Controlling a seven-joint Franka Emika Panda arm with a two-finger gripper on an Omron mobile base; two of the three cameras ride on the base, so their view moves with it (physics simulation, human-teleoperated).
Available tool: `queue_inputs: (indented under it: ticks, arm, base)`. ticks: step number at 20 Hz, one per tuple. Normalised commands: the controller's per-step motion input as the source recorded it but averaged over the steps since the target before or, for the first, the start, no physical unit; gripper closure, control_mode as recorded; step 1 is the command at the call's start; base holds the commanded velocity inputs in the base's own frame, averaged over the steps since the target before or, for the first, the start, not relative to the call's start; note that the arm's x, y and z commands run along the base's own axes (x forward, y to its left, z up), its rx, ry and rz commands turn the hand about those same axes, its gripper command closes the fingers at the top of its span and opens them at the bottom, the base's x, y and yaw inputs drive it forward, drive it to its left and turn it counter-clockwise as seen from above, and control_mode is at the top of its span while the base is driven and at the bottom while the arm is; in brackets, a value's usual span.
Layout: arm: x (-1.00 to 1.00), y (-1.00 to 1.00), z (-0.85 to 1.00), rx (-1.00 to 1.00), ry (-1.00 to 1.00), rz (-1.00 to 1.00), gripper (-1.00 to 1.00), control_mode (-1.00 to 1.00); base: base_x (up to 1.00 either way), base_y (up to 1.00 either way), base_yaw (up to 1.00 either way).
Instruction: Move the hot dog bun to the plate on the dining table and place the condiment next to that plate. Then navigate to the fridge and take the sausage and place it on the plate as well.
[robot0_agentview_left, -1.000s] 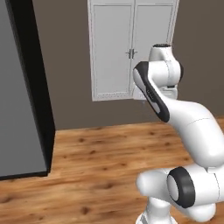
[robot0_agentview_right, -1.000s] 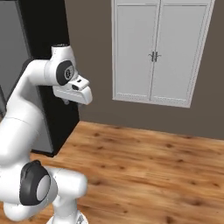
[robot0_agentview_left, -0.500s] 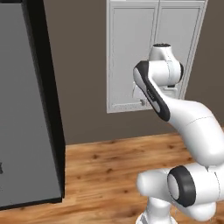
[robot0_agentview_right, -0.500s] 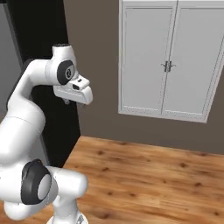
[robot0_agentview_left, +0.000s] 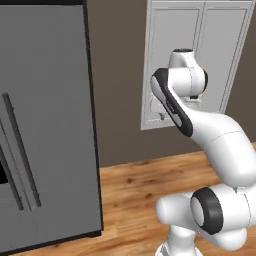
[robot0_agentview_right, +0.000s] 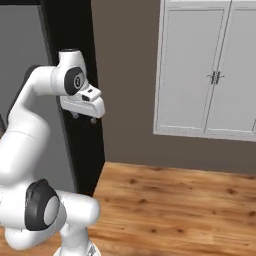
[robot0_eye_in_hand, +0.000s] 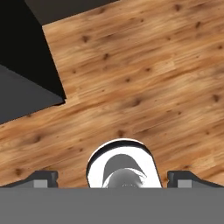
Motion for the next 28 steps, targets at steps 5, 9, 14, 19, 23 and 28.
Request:
queue_inputs:
  ticks: [5, 9, 14, 19, 23, 28]
  arm:
    - [0.00, 0.00, 0.00, 0.00, 0.00, 0.00, -1.00, 1.00]
    - [0.00, 0.00, 0.00, 0.00, 0.00, 0.00, -1.00, 1.00]
    - [0.00, 0.00, 0.00, 0.00, 0.00, 0.00, -1.00, 1.00]
    - [0.00, 0.00, 0.00, 0.00, 0.00, 0.00, -1.00, 1.00]
    - [0.00, 0.00, 0.00, 0.00, 0.00, 0.00, -1.00, 1.00]
    - [0.00, 0.00, 0.00, 0.00, 0.00, 0.00, -1.00, 1.00]
  base:
    - [-0.10, 0.98, -0.23]
    - [0.00, 1.00, -0.17]
    - [-0.02, 0.98, -0.10]
    - [0.01, 0.60, 0.00]
    - [0.07, 0.46, 0.02]
    - [0.17, 0.71, -0.11]
